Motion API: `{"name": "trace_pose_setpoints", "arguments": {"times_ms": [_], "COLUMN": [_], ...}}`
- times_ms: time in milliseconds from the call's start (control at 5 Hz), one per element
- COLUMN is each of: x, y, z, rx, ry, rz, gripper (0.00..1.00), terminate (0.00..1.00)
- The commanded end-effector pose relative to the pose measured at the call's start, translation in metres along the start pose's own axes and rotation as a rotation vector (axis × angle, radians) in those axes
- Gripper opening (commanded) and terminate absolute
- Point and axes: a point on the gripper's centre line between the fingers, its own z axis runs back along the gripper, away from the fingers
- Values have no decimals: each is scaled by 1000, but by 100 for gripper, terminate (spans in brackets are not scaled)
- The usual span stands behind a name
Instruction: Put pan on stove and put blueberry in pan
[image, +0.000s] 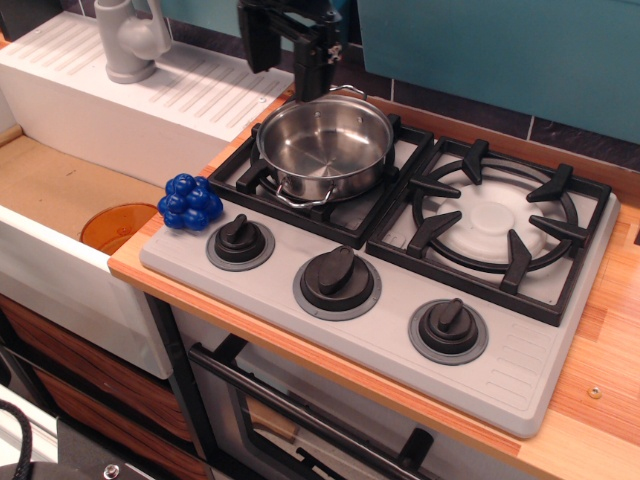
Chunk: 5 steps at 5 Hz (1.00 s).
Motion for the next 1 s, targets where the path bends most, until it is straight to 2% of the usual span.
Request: {"name": "trace_pose_setpoints", "arguments": {"times_ms": [0,200,400,600,800], "x": [7,7,-19,-38,-56], "y": [5,5,8,13,20], "z": [29,29,31,27,17], "rx": [47,47,78,68,89], "ry": [-76,-76,-111,-173,-228], "rz": [7,7,71,88,86], "gripper": [100,100,100,100,100], "terminate": [0,0,0,0,0]}}
